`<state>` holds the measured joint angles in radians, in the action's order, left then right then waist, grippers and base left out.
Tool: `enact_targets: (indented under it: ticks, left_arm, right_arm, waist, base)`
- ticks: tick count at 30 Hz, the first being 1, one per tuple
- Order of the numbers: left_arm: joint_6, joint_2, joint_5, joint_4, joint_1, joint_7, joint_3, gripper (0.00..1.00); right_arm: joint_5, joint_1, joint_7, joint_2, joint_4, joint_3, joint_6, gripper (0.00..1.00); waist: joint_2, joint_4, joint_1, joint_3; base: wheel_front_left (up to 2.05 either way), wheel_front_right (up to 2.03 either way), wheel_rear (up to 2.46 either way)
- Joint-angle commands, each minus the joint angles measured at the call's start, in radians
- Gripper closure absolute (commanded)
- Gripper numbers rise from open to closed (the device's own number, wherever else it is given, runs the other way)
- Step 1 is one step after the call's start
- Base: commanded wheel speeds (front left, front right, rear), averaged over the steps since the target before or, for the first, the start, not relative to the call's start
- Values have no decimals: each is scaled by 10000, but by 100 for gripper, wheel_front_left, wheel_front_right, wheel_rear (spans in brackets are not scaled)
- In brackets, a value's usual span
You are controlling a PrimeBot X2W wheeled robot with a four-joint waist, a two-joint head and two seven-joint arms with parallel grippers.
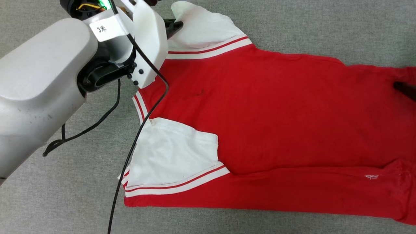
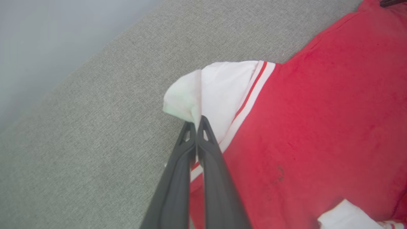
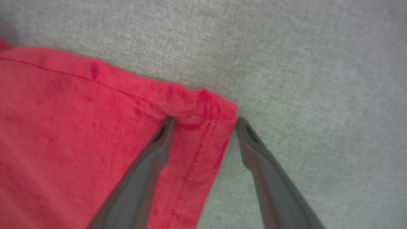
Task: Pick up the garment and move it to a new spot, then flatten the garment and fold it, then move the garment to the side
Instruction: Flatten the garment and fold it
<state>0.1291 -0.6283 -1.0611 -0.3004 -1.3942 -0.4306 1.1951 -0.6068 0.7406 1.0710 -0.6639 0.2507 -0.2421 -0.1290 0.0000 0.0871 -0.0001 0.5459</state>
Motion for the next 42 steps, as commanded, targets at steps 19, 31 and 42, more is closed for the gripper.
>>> enact_targets:
  ticks: [19, 31, 42]
  left_arm:
    - [5, -980, -995, -1, 1907, 1364, 529, 100]
    - [-616, -1706, -1330, 1099, 4476, 1784, 740, 100]
    - [-1153, -2058, -1455, 1505, 6629, 2063, 806, 100]
  right_arm:
    - [-628, -1488, -4342, 72, 412, -780, -13, 100]
    - [-1366, -3859, -5473, -27, -315, -730, -11, 100]
    - [-1612, -6266, -5696, 72, -711, -290, -13, 100]
  waist:
    - [0, -433, 1, -2508]
    - [0, -471, 1, -3953]
    - [0, -484, 1, -4316]
  base:
    - [0, 0, 0]
    - [0, 0, 0]
    - [0, 0, 0]
